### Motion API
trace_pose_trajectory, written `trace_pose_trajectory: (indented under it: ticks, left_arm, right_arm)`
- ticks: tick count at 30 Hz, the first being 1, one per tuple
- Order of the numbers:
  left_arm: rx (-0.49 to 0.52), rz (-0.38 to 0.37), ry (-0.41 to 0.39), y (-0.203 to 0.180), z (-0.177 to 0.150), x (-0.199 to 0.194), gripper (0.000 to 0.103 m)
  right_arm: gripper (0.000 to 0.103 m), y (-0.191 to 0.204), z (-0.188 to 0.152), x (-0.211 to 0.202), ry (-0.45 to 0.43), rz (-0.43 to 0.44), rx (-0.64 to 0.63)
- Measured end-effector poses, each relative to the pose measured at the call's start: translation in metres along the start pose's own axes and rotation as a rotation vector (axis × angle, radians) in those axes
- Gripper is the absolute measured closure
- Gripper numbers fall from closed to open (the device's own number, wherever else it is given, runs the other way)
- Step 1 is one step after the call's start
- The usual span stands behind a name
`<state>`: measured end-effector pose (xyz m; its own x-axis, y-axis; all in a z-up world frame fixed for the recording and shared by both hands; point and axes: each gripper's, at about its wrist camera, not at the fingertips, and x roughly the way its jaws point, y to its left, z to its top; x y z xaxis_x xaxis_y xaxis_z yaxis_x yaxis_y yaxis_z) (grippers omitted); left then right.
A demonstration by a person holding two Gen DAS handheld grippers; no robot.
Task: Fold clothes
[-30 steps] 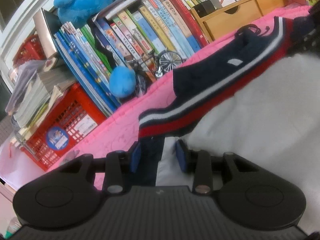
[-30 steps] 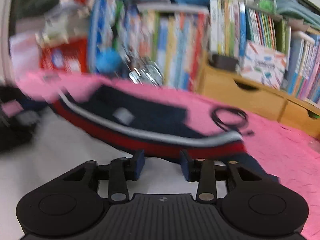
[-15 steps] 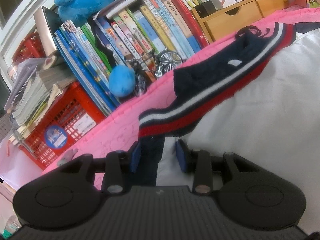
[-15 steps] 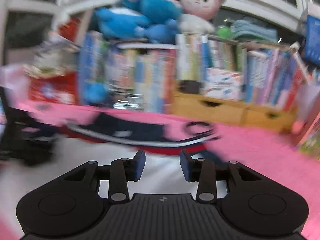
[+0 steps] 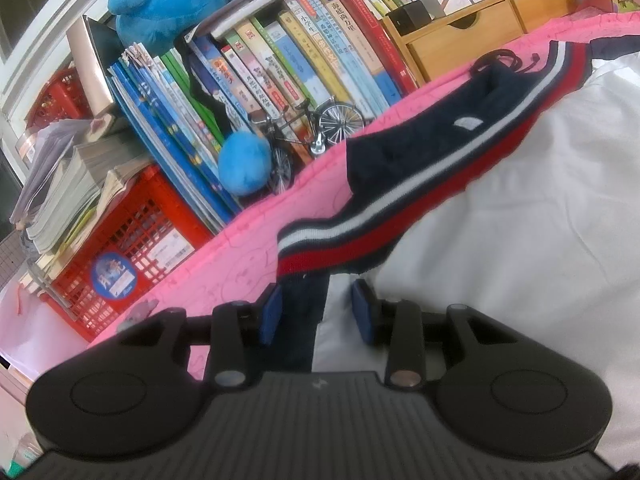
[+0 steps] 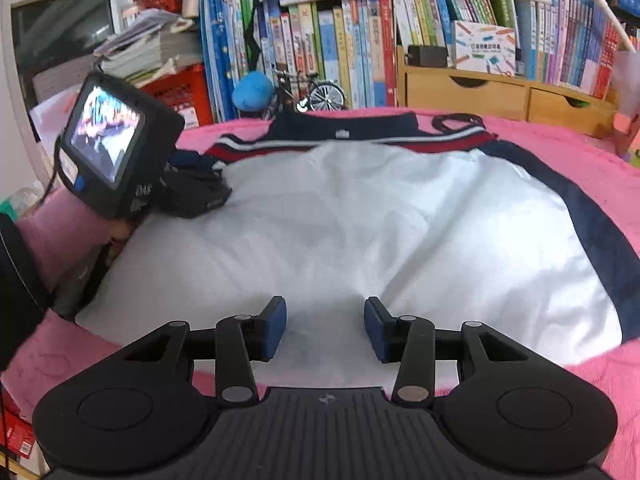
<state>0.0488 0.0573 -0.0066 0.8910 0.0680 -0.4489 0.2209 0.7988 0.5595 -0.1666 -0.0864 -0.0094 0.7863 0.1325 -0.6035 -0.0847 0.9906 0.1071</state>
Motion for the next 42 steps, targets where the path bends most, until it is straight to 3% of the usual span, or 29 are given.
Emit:
trace_pose_trajectory:
  ticks: [4,9,11,14,16,19,22,24,26,33,37,42]
  left_arm:
    - [-0.057,-0.02,0.001,0.01,-0.002,0.0,0.058]
    - [-0.41,-0.127,0.035,0.056,-0.006,-0.033,0.057]
    - [-0.481,-0.246,-0.007,0.062,-0.005,-0.061,0.057]
    - [-0.529,-0.495,-0.02,0.062,-0.003,-0.097,0.053]
    - [-0.543,-0.657,0.036,0.051,-0.001,-0.11,0.051]
    - [-0.497,-0.782,0.154,0.023,0.009,-0.117,0.049]
    - [-0.433,-0.851,0.238,-0.007,0.02,-0.112,0.049]
    - [-0.392,-0.813,0.275,-0.024,0.026,-0.098,0.051]
    - [-0.366,-0.752,0.308,-0.037,0.031,-0.08,0.061]
    - [-0.373,-0.537,0.306,-0.04,0.07,-0.002,0.062]
    - [-0.444,-0.486,0.317,-0.031,0.085,0.033,0.063]
    - [-0.423,-0.459,0.293,-0.033,0.089,0.04,0.062]
  right_arm:
    - [0.056,0.004,-0.008,-0.003,-0.01,-0.019,-0.002]
    - [0.056,0.008,-0.015,-0.011,-0.036,-0.044,0.004]
    - [0.056,0.008,-0.016,-0.016,-0.053,-0.055,0.01]
    - [0.06,0.008,-0.017,-0.023,-0.079,-0.07,0.02]
    - [0.061,0.009,-0.019,-0.023,-0.073,-0.072,0.024]
    - [0.063,0.01,-0.024,-0.02,-0.045,-0.064,0.028]
    - [0.066,0.007,-0.026,-0.02,-0.043,-0.051,0.042]
    - [0.067,0.005,-0.027,-0.02,-0.041,-0.042,0.052]
    - [0.067,0.002,-0.028,-0.02,-0.04,-0.034,0.061]
    - [0.068,-0.001,-0.031,-0.02,-0.04,-0.011,0.066]
    - [0.068,-0.001,-0.033,-0.021,-0.046,0.003,0.059]
    - [0.068,-0.003,-0.035,-0.022,-0.056,0.021,0.051]
